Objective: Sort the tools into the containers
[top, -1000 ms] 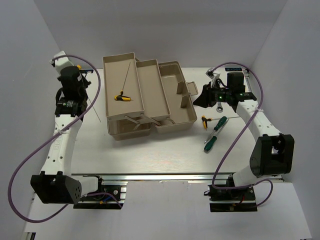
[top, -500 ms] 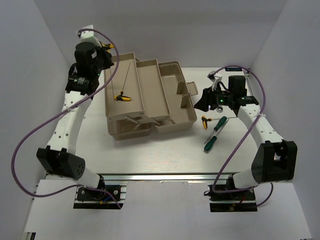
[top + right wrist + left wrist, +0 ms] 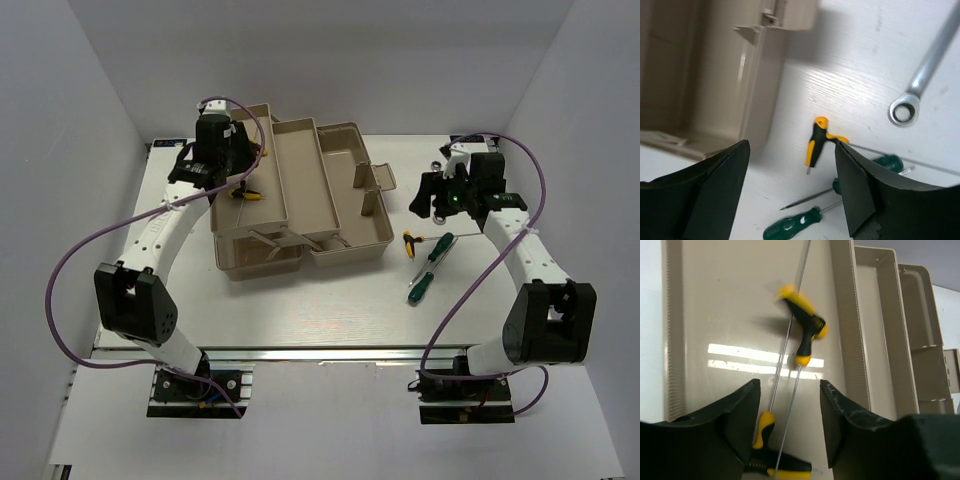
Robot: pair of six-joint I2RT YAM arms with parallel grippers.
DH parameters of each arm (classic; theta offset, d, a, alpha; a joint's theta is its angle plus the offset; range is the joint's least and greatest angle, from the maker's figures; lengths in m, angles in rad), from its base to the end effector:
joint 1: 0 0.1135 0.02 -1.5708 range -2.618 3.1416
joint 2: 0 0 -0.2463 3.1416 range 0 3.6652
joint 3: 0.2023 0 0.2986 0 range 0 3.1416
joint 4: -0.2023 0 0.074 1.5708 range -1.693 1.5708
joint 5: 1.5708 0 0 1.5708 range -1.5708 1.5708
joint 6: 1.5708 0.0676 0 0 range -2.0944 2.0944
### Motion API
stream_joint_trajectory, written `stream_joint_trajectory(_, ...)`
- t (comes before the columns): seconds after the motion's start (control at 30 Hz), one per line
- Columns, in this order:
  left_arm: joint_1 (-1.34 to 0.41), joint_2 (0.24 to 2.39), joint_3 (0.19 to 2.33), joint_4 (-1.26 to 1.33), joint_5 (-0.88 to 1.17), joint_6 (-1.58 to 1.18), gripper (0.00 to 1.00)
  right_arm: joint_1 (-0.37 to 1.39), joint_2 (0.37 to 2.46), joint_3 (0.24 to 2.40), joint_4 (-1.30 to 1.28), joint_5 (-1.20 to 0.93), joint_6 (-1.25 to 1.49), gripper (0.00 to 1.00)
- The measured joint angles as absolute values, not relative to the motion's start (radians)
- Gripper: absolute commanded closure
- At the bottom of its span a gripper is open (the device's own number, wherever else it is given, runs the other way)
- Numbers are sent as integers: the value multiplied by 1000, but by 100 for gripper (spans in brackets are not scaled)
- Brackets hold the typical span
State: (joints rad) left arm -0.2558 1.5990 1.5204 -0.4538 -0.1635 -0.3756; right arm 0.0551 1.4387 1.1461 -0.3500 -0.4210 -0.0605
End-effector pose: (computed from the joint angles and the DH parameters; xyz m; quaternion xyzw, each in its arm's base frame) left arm 0.4328 -0.1018 0.3251 -0.0922 0.8613 -0.0862 0.4921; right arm 0.3915 0.0493 0.2494 -0.1439 0.8676 0.1857 0.4382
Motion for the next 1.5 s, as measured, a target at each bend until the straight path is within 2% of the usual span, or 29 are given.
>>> stream_joint_trajectory(0.13,-257,1584,1539,-466,-164,-385,31,54,1441,1108,-350,-277,-1,35)
stream_joint_trajectory(0.17,-257,1579,1551,-466,-163,-387,27,55,1443,1093,-351,-233,22,36)
stream_joint_trajectory(0.37,-257,1464,1568,-444,-113,-420,26,54,1542,1081,-324,-76,78,36)
stream_joint_trajectory(0.4,-258,1433,1559,-433,-98,-429,16,53,1573,1084,-311,-64,78,35)
stream_joint_trajectory(0.5,-258,1317,1481,-388,-41,-463,13,53,1696,1150,-292,-19,72,35)
stream_joint_trajectory(0.67,-269,1169,1320,-363,17,-514,12,54,1914,1345,-258,54,52,35)
stream_joint_trajectory(0.8,-279,1121,1222,-372,20,-551,12,54,1977,1421,-246,89,27,36)
stream_joint_trajectory(1.03,-279,1090,1187,-414,0,-587,12,42,2128,1644,-225,117,-33,39)
stream_joint_trajectory(1.33,-279,1085,1187,-457,-10,-593,13,2,2204,1638,-258,64,-63,48)
stream_joint_trajectory(1.5,-279,1082,1187,-468,-11,-596,14,-37,2219,1659,-287,-6,-72,57)
